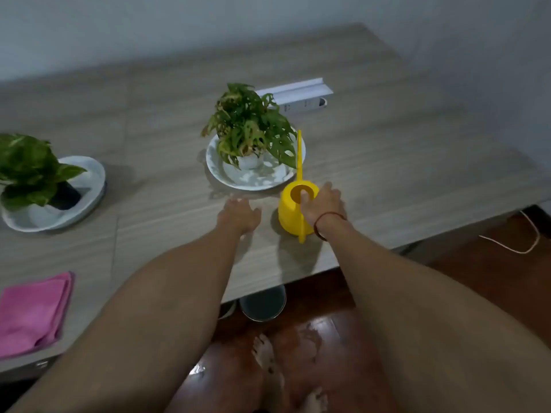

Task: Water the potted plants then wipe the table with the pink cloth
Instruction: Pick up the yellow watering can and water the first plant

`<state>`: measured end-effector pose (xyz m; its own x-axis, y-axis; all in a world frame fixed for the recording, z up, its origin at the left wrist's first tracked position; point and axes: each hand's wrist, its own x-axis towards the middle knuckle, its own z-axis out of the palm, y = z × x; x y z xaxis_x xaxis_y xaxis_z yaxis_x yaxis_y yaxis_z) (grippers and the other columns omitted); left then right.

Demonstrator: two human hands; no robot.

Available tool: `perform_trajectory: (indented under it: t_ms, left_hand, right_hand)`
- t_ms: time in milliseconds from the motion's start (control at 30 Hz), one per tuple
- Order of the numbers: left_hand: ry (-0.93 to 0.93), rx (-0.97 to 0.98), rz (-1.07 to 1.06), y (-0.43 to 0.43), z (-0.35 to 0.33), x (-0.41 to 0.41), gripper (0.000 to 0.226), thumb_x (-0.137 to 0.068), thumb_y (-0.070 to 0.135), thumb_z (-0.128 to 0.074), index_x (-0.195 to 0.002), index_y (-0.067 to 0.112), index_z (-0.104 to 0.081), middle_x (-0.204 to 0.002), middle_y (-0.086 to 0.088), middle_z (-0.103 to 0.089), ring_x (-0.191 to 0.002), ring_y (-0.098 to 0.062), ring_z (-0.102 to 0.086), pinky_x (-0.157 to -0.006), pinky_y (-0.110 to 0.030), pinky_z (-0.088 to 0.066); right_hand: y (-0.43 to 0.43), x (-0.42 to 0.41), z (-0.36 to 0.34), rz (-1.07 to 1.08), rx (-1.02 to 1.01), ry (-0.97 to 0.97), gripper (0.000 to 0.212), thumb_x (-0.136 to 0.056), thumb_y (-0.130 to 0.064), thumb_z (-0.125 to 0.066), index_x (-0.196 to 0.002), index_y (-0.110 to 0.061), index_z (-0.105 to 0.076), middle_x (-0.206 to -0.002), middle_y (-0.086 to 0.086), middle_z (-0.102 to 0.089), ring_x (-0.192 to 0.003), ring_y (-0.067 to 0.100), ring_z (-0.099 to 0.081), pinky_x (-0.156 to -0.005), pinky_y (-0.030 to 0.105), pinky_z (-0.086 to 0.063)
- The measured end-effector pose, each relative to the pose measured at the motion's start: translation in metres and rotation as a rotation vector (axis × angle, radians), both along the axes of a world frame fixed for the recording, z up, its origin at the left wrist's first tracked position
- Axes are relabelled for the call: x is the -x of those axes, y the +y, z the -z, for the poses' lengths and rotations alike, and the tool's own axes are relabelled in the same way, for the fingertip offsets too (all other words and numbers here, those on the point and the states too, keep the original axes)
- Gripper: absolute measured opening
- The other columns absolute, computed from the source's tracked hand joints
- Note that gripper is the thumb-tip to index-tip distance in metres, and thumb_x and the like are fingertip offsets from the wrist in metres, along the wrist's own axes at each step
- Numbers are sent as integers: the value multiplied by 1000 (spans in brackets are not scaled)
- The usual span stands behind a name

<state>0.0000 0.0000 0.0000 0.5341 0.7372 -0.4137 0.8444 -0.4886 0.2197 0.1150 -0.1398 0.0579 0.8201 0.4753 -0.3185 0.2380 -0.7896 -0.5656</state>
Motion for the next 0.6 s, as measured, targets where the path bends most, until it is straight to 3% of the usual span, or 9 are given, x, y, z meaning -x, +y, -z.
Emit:
perform_trajectory:
  t_ms: [167, 333, 500, 600]
  left_hand:
    - [-31, 19, -72, 5, 41, 1, 72, -101, 48, -36, -158, 14, -9, -164, -17, 2, -153, -31, -2, -122, -45, -15]
    - [50, 35, -71, -2, 66, -3, 73, -101, 51, -32, -158, 18, -1, -164, -16, 10, -153, -32, 7, -123, -45, -6]
    - [74, 71, -95, -2, 68, -5, 74, -101, 52, -29, -158, 21, 6, -163, -13, 19, -152, -31, 14, -122, -46, -1]
    - [92, 78, -100, 1, 64, -8, 75, -100, 50, -34, -158, 20, 4, -163, -14, 17, -152, -31, 12, -122, -47, -5]
  right_hand:
    - [7, 2, 30, 248, -28, 97, 85, -93, -60, -42, -152, -4, -18, -149, 18, -36, -132, 36, -42, -103, 43, -36]
    - [16, 13, 43, 468, -85, 233, 78, -85, -67, -49, -134, -7, -41, -132, 17, -55, -118, 36, -55, -90, 40, -44]
    - [29, 18, 42, 570, -182, 359, 67, -82, -54, -61, -127, -7, -48, -126, 17, -59, -111, 37, -59, -87, 40, -46]
    - [33, 16, 37, 615, -260, 466, 62, -79, -48, -64, -126, -8, -51, -125, 17, -60, -105, 39, -64, -90, 46, -53]
